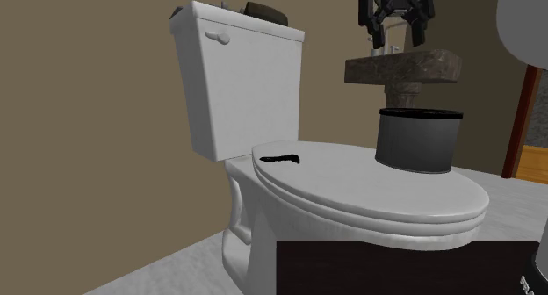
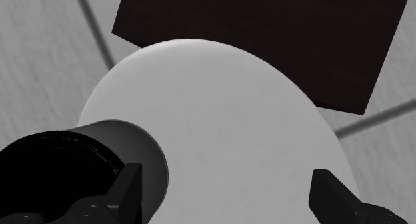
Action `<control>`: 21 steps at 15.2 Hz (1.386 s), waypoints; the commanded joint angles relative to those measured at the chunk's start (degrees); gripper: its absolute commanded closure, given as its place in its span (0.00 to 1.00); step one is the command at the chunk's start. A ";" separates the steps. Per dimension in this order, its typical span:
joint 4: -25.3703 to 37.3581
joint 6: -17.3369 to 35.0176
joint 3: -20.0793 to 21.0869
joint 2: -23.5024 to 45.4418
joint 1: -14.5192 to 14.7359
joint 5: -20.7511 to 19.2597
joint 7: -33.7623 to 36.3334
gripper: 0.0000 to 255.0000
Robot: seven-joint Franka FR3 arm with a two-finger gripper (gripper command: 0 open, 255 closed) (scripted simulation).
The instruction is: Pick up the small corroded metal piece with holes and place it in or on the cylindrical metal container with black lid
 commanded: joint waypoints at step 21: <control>13.29 25.51 7.82 41.23 9.65 -1.96 -12.64 0.00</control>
